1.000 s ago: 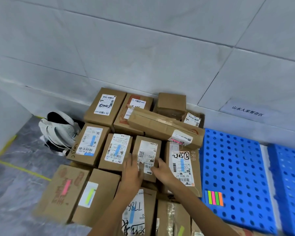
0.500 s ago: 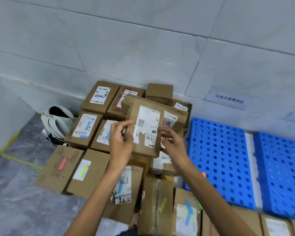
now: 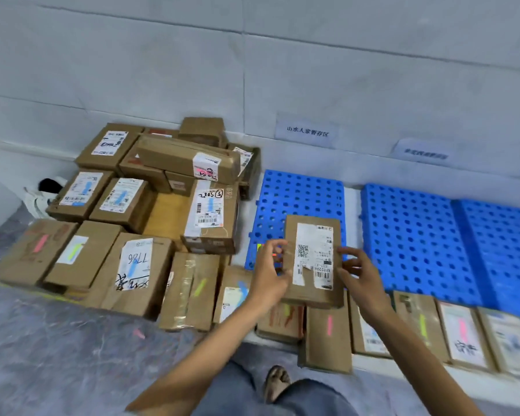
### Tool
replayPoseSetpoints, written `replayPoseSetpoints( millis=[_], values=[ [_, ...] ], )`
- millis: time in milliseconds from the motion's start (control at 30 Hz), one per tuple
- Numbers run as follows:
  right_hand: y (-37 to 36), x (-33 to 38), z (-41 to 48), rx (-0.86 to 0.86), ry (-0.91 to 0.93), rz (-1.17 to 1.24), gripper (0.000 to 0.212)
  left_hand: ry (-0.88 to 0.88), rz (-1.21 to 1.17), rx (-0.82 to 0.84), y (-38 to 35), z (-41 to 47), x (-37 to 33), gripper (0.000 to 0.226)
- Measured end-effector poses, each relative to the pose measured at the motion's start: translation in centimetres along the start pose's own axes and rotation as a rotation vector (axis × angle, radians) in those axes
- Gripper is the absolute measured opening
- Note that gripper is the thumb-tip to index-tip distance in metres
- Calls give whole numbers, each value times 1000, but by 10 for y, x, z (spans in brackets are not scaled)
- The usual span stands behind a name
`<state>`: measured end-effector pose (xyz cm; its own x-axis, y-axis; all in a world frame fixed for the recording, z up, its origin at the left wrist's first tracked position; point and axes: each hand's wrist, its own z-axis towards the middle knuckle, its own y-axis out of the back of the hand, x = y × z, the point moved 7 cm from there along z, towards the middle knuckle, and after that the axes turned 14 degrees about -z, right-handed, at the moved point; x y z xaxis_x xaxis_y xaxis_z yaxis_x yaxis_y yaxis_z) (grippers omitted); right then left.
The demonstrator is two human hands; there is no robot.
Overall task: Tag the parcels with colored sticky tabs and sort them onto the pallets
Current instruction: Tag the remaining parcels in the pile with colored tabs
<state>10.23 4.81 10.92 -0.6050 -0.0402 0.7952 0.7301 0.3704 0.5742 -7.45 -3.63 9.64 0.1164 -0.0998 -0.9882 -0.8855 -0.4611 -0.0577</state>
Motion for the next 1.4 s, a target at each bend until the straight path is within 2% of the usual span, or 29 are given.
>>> replayPoseSetpoints(
  millis=[167, 333, 500, 667, 733, 867, 967, 1167, 1267, 1400],
  values=[
    [-7, -75, -26, 109, -147, -20, 23, 156, 122, 4, -27, -22, 57, 26],
    [-6, -76, -24, 95, -47, -191, 17, 171, 216, -20, -16, -6, 67, 5],
    [9, -83, -11, -5, -90, -130, 13, 126, 375, -143, 25, 61, 67, 3],
    [18, -90, 3, -40, -120, -103, 20, 274, 620, -129, 35, 113, 111, 36],
    [19, -91, 7, -38, -99, -123, 21, 337, 620, -144, 35, 118, 135, 42],
    [20, -91, 14, -10, -96, -125, 22, 355, 634, -261, 37, 118, 144, 31],
    [23, -80, 22, 0, -71, -116, 21, 292, 657, -309, 44, 121, 133, 25],
    [27, -45, 34, -37, 43, -142, 26, 39, 340, -401, 36, 104, 66, 20],
    [31, -7, 30, -122, 260, -251, 29, 24, 71, -318, 15, 74, 26, 19],
    [29, 54, 14, -278, 620, -526, 35, 152, -323, -136, -25, 32, -13, 16]
  ],
)
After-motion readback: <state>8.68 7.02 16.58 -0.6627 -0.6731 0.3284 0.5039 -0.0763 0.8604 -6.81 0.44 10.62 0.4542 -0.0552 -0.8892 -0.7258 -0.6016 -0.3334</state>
